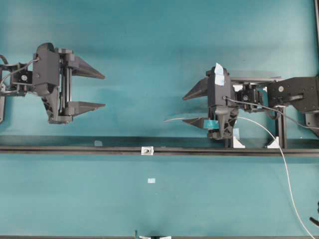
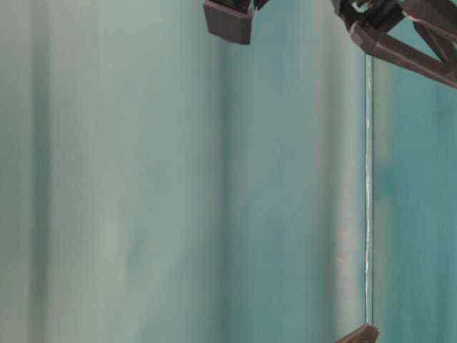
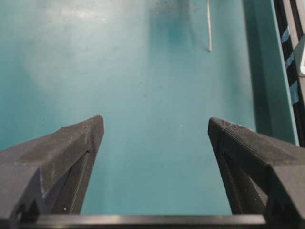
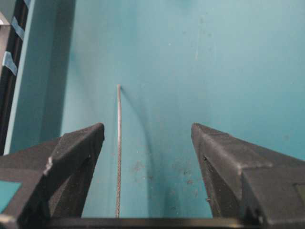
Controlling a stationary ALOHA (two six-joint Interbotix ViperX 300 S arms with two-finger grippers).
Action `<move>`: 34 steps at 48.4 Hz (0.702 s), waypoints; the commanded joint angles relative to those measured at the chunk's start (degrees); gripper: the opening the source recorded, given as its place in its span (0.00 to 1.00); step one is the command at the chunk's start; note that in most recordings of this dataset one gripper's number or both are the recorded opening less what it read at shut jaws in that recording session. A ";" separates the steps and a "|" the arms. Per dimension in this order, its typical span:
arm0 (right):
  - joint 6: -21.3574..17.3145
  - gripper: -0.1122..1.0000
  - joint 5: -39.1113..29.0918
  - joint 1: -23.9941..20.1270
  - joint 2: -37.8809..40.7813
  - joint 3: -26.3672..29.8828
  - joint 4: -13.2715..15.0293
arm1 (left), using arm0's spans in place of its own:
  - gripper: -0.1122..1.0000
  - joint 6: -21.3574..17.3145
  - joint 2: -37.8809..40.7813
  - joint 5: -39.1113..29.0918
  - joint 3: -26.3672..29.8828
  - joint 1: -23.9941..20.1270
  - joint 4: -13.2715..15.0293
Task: Insert the wire through the hole in the metal fitting marked with a red label. (retake)
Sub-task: 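Lower the right gripper over the wire and close on it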
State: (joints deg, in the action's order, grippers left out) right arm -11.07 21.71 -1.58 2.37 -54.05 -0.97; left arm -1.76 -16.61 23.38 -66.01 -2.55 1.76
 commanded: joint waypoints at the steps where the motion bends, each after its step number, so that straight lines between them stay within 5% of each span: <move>1: -0.09 0.84 0.44 -0.18 -0.18 1.23 0.00 | 0.46 0.18 -0.35 0.53 0.53 -0.18 0.00; 34: -0.09 0.84 0.44 0.18 1.85 1.32 -0.09 | 0.46 0.26 -0.35 0.53 0.62 -0.18 0.09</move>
State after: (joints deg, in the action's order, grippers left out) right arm -11.07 21.71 -1.58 4.75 -53.61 -0.97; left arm -1.58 -16.61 23.38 -66.01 -2.55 1.76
